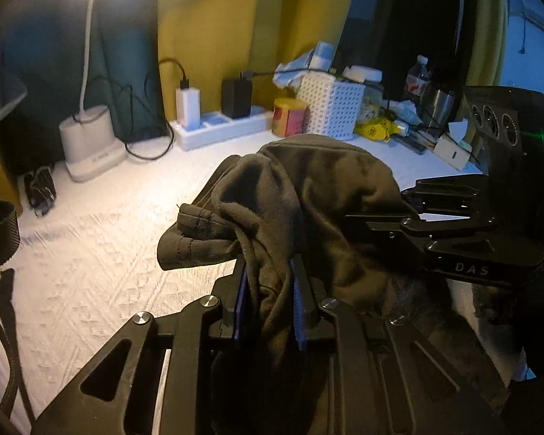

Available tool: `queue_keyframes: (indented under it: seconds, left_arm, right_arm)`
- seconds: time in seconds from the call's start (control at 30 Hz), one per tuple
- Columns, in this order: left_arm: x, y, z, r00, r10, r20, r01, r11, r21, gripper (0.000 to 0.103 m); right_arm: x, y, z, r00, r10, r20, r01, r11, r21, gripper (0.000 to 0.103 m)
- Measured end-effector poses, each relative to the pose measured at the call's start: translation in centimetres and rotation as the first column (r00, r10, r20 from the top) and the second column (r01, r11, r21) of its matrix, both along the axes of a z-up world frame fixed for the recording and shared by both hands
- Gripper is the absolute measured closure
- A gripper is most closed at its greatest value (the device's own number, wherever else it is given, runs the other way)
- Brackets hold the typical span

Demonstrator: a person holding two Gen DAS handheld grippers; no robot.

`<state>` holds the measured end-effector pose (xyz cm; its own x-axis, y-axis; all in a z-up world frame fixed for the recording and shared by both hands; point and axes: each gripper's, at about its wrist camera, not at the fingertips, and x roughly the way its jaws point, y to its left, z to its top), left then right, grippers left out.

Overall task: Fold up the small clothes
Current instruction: 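Lift the folded brown shirt off the bed with both tools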

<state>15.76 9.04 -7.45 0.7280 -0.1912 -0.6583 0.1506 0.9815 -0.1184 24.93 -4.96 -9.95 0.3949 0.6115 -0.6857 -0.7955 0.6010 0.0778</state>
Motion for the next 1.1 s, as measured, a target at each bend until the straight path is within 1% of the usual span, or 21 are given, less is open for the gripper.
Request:
queue_keyframes:
  seconds: [0.13, 0.27, 0.4, 0.73, 1.1]
  left_arm:
    - [-1.3, -0.5, 1.6, 0.999, 0.022, 0.049, -0.023, 0.999, 0.033, 0.085]
    - [-2.7, -0.9, 3.2, 0.995, 0.026, 0.094, -0.03, 0.999, 0.04, 0.085]
    - [-4.2, -1.2, 4.5, 0.99, 0.044, 0.134, -0.049, 0.998, 0.038, 0.085]
    - [-8.1, -1.7, 7.6, 0.971, 0.051, 0.232, -0.059, 0.998, 0.028, 0.085]
    - [-11.1, -2.0, 10.3, 0.945, 0.049, 0.322, -0.064, 0.997, 0.035, 0.085]
  right_arm:
    - [-1.3, -0.8, 1.7, 0.999, -0.006, 0.035, 0.005, 1.0, 0.029, 0.085]
    - [-2.9, -1.6, 3.5, 0.997, -0.012, 0.073, 0.007, 0.998, 0.058, 0.085]
    - [-4.5, -2.2, 5.2, 0.994, -0.014, 0.112, 0.005, 0.997, 0.08, 0.085]
    - [-8.6, -3.8, 9.2, 0.982, -0.028, 0.185, 0.0, 0.989, 0.15, 0.085]
    - [-12.4, -4.9, 12.7, 0.962, -0.034, 0.27, -0.017, 0.983, 0.183, 0.085]
